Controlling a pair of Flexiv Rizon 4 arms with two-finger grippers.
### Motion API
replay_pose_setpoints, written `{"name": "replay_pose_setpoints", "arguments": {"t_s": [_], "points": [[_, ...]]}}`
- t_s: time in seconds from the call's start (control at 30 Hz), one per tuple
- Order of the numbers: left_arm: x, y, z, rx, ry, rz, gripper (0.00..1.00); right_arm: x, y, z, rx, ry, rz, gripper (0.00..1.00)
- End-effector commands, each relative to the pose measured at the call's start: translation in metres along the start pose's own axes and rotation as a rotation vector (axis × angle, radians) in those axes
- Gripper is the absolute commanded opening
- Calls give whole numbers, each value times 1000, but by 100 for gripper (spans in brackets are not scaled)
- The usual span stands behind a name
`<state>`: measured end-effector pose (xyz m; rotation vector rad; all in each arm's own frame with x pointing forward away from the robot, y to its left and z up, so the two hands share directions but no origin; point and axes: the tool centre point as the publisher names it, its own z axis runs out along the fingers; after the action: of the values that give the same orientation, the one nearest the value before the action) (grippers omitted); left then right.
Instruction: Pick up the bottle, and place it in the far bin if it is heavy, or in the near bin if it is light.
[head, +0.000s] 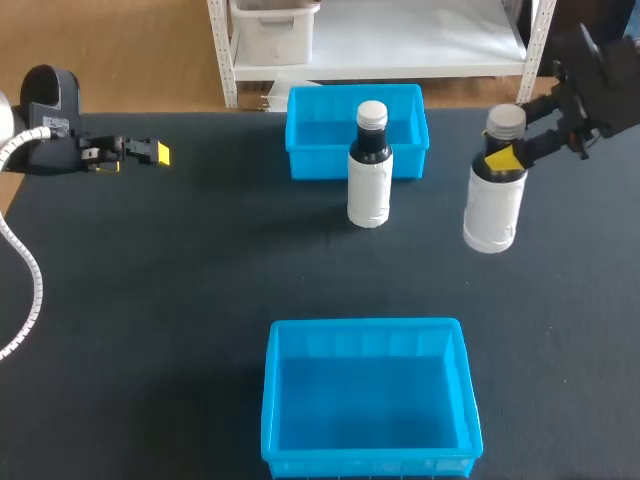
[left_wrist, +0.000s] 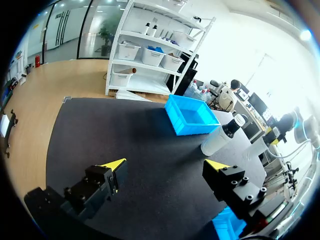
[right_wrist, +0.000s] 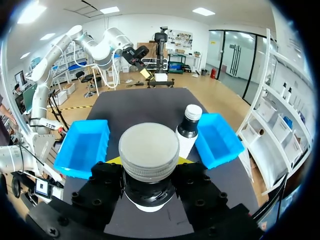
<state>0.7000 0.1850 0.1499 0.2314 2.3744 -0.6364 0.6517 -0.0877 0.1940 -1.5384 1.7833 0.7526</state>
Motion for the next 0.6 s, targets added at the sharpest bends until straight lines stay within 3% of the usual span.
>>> {"name": "replay_pose_setpoints", "arguments": {"t_s": [0.03,0.43,0.6], "points": [[0,0,0,0,0,0,100,2,-3,-8,6,0,3,0],[0,0,0,0,0,0,100,11,-32,-28,19,19,4,0],[0,0,0,0,0,0,100,8,-56,-37,20,26,-10,0]]}}
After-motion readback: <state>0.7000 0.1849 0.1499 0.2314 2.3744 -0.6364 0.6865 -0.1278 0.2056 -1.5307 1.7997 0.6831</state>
